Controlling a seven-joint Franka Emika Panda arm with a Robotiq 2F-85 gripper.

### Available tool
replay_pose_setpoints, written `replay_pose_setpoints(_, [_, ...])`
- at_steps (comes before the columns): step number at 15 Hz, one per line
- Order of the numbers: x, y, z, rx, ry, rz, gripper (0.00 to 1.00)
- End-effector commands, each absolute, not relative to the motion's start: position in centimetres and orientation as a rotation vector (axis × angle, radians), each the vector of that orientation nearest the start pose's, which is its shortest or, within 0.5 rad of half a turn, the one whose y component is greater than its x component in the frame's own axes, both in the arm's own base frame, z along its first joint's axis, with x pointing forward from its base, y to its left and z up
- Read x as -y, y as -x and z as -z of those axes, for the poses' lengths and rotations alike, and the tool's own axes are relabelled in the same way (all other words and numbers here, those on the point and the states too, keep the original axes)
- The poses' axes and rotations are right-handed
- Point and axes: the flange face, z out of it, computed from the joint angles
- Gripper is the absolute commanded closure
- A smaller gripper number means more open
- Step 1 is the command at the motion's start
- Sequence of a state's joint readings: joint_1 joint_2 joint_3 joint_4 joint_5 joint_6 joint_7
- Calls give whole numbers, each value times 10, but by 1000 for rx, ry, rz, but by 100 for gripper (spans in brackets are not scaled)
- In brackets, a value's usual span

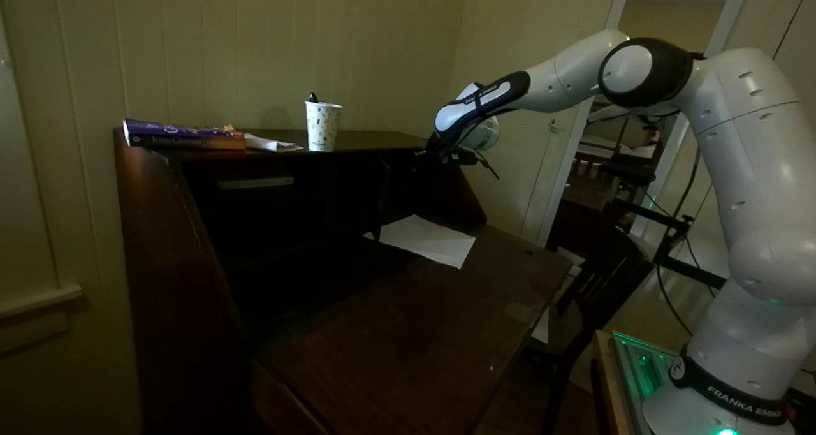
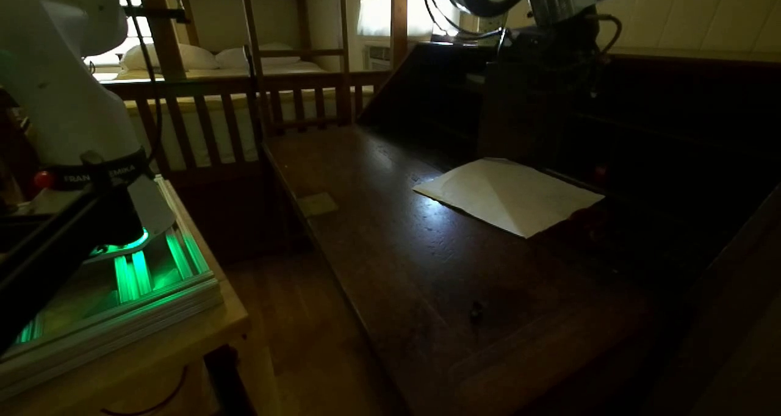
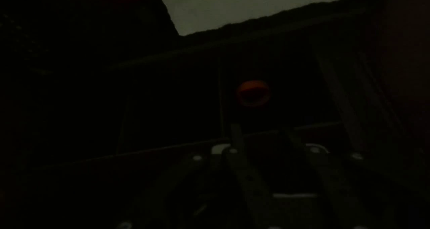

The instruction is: Move the orange object to the open cabinet on the desk

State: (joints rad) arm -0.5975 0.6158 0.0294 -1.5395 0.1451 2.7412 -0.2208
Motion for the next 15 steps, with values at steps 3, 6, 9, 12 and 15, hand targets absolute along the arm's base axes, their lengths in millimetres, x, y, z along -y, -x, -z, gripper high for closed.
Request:
replay_pose_setpoints(3, [383, -569, -468, -514, 3188, 548, 40])
replay_pose_setpoints(6, [356, -544, -535, -332, 3198, 369, 40])
replay_pose_setpoints(9, [355, -546, -553, -340, 3225, 364, 65])
replay_pose_setpoints(12, [337, -527, -597, -298, 3265, 363, 65])
replay_pose_setpoints(15, [338, -527, -589, -294, 3265, 339, 65])
